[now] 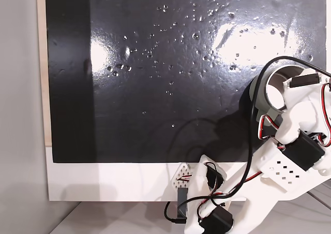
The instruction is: Grasp a pengrip and put it in the cup.
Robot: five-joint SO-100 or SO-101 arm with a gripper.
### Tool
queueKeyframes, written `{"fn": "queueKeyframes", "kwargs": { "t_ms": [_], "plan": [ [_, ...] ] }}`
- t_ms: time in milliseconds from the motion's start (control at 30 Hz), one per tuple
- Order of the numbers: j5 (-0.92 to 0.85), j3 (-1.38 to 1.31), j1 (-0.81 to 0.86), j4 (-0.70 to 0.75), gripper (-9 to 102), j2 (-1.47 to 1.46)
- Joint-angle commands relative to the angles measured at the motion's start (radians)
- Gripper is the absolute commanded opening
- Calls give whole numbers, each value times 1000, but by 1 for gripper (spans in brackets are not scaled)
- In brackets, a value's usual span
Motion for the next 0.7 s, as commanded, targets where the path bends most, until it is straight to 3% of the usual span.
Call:
{"fn": "queueKeyframes", "kwargs": {
  "t_ms": [0, 367, 533, 667],
  "plan": [
    [-61, 91, 25, -129, 0, 92],
    [-84, 178, 40, -175, 1, 123],
    [-77, 179, 40, -170, 21, 126],
    [-75, 179, 37, -170, 24, 126]
  ]
}}
